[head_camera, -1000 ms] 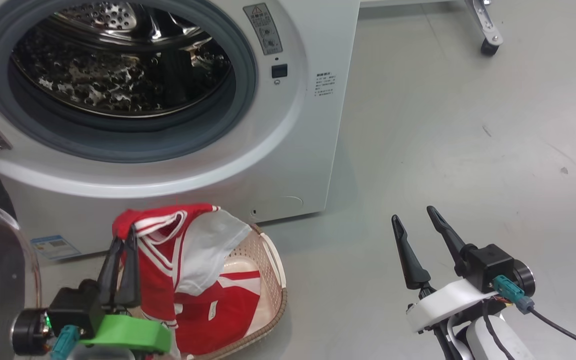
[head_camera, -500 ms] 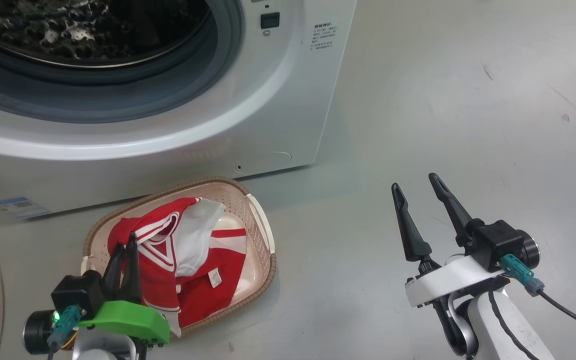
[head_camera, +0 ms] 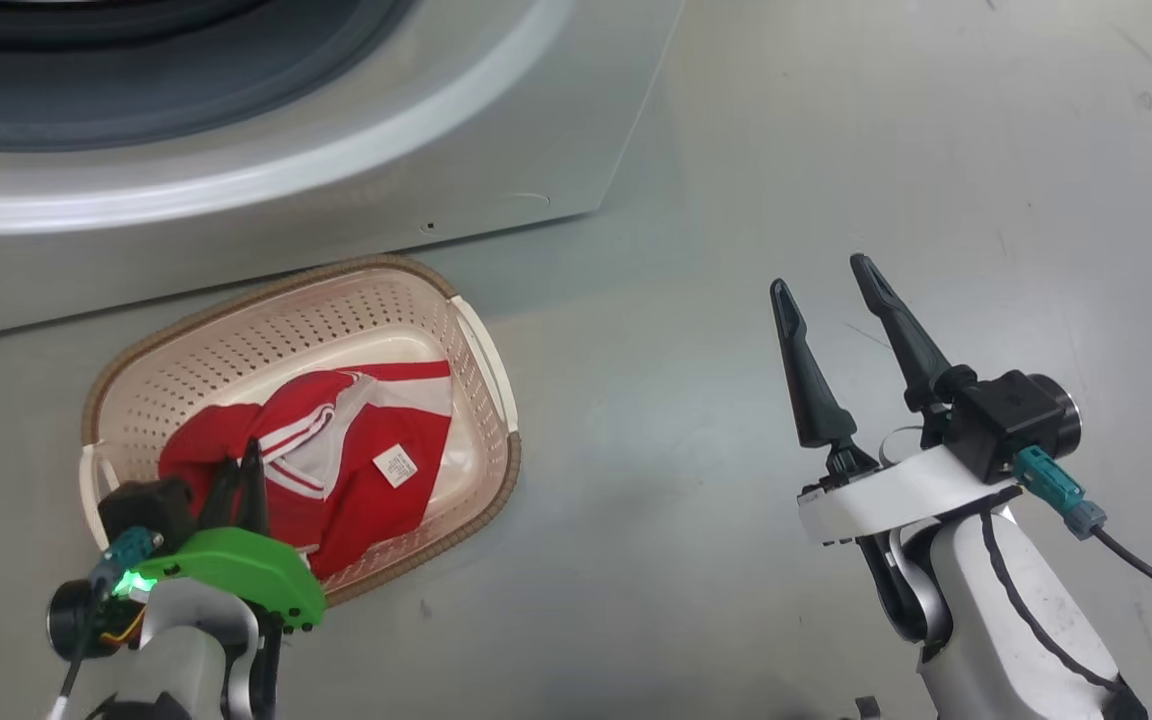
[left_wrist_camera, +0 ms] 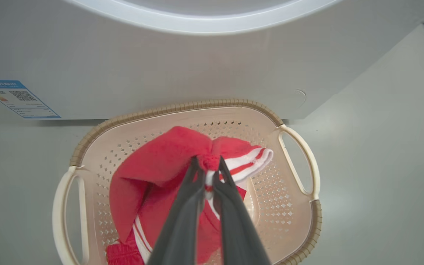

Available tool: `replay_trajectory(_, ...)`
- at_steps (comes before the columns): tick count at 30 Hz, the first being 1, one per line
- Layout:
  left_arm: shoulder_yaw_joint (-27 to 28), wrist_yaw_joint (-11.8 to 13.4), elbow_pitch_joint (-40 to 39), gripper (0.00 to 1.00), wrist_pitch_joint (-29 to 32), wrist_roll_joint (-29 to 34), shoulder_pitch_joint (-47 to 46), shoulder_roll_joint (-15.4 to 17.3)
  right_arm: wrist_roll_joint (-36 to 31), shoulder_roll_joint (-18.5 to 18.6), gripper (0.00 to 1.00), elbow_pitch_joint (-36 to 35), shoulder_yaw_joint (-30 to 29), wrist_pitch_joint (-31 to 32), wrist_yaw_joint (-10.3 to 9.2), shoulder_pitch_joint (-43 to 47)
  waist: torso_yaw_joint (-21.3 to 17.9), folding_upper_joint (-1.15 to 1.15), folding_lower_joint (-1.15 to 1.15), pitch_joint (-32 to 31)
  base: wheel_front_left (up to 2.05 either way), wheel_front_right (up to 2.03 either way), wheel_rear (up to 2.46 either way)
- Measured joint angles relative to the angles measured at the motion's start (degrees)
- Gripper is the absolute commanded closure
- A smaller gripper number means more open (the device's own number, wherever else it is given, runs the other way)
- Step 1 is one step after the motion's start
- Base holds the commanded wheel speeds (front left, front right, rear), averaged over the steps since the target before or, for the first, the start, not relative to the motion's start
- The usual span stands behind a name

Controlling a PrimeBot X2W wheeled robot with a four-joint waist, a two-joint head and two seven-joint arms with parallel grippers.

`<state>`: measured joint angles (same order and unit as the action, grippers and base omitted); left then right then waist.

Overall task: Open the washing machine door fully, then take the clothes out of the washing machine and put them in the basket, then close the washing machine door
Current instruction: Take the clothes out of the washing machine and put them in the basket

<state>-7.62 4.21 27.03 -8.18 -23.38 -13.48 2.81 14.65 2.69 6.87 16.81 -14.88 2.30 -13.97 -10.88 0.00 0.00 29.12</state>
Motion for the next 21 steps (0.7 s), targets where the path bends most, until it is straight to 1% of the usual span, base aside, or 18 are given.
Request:
replay_trajectory(7,-0.29,-1.04,5.15,1.0,2.15,-0.14,-6.47,-0.07,0.43,0.01,0.0,-1.64,0.24,0.0,-0.42,-3.85,-0.47,0.0,0.0,5.79,0.0,0.0,0.0)
replay_trajectory(12,-0.53,-2.11,10.54,1.0,4.11,-0.58,-10.28,-0.08,0.44,0.03,0.0,-1.77,0.32,0.0,-0.43,-6.18,-0.39,0.0,0.0,9.47,0.0,0.0,0.0)
replay_trajectory(21,0.31,-2.85,17.05,1.0,4.67,-2.3,-13.1,-0.1,0.48,0.04,0.0,-1.22,0.79,0.0,-0.45,-7.33,0.13,0.0,0.01,12.23,0.0,0.0,0.0)
